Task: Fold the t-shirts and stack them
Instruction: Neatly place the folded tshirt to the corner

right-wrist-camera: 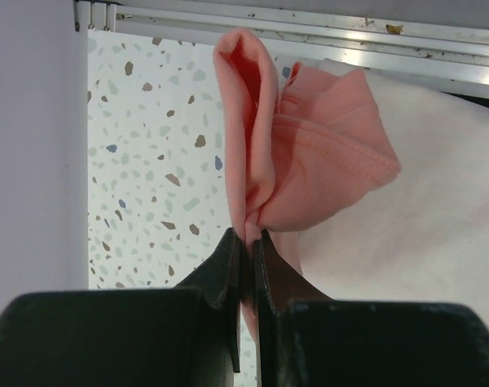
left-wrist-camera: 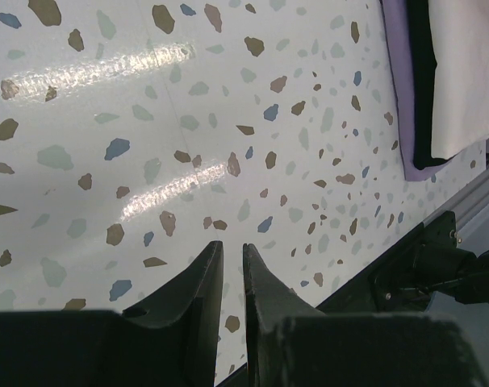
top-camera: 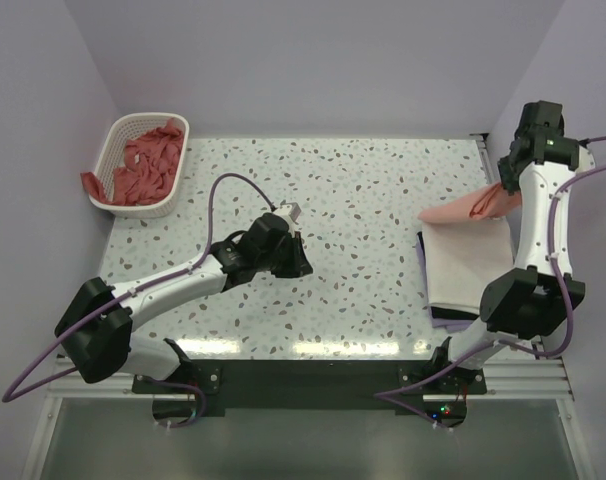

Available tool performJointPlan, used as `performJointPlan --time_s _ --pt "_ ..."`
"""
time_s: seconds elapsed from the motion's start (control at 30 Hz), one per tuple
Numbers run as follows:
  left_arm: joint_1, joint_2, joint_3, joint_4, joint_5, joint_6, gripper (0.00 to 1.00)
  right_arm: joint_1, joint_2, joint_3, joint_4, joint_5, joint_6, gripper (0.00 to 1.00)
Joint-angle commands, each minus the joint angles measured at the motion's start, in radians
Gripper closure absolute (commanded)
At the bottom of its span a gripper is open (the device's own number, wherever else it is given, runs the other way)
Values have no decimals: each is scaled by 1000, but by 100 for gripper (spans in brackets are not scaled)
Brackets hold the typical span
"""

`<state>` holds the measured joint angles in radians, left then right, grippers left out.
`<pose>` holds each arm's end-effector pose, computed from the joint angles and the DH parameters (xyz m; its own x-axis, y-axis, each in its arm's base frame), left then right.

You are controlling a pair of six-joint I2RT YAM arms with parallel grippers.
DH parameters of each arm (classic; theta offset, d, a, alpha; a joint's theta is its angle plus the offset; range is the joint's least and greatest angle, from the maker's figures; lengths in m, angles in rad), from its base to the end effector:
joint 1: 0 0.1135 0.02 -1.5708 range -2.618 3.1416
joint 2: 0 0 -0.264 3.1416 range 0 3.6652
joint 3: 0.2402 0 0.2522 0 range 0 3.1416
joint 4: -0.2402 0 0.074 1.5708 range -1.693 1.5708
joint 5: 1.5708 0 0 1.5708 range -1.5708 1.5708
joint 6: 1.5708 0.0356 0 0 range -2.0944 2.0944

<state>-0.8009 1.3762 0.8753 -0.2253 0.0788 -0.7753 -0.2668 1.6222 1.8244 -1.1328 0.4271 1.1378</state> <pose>0.2030 -0.2134 0.2348 -0.8598 -0.1156 -0.4974 0.2170 0.7991 -0.5607 0.3097 -0.0999 0.3998 0.1099 0.8264 -0.5522 0.9030 0.1491 0.4028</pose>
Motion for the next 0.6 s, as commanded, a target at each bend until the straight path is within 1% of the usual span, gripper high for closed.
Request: performJointPlan --time_s 0.0,0.2,0.57 --pt "-6 0 34 38 7 -13 80 -8 -65 4 54 21 -12 100" --pt "-4 0 34 38 9 -13 80 -15 -90 -14 59 29 -18 100" --pt "-6 9 28 49 16 -16 80 -29 -140 -96 77 19 -26 100"
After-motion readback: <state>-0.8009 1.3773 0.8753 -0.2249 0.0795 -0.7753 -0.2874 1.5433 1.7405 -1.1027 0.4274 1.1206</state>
